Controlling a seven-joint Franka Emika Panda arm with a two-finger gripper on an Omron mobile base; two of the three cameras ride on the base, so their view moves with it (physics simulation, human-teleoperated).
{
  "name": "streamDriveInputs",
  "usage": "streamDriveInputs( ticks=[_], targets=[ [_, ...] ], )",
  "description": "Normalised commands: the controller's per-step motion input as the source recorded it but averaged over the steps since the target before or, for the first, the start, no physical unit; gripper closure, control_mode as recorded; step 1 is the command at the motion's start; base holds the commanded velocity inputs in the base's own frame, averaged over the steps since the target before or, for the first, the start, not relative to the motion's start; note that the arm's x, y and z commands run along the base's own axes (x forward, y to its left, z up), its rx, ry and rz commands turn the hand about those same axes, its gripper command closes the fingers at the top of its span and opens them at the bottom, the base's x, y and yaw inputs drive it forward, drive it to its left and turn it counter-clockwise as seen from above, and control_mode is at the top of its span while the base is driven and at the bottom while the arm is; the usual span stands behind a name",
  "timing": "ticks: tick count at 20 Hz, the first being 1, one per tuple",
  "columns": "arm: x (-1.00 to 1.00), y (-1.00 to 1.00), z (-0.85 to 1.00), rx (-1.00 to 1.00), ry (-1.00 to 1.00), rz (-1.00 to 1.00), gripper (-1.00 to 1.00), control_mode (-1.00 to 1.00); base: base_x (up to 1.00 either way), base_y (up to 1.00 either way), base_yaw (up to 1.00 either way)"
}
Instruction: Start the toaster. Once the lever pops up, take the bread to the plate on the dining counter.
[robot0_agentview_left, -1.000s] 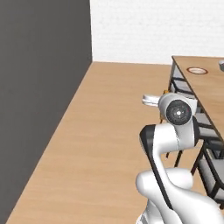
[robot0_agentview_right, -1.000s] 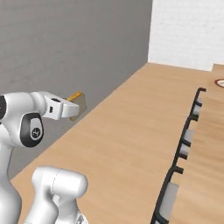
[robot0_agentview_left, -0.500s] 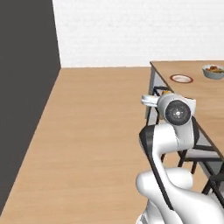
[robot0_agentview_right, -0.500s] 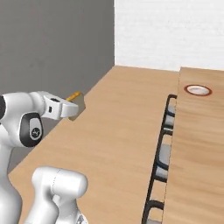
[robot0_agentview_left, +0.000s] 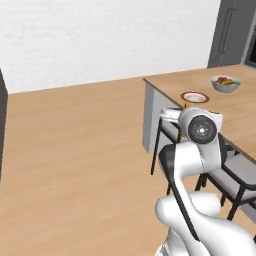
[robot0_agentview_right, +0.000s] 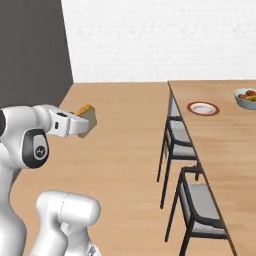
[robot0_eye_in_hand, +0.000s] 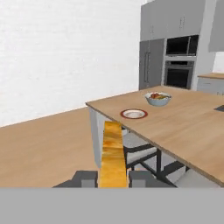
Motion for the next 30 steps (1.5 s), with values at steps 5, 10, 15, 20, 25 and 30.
streamDriveInputs(
  ticks=[5,10,15,20,25,30],
  targets=[
    [0.0,0.0,0.0,0.0,0.0,0.0,1.0,1.0,1.0,1.0,-0.53],
    [0.0,0.0,0.0,0.0,0.0,0.0,1.0,1.0,1.0,1.0,-0.62],
    [0.0,0.0,0.0,0.0,0.0,0.0,1.0,1.0,1.0,1.0,-0.67],
    [0.0,0.0,0.0,0.0,0.0,0.0,1.0,1.0,1.0,1.0,-0.66],
    [0.0,0.0,0.0,0.0,0.0,0.0,1.0,1.0,1.0,1.0,-0.63],
    [0.0,0.0,0.0,0.0,0.0,0.0,1.0,1.0,1.0,0.83,-0.6]
  ],
)
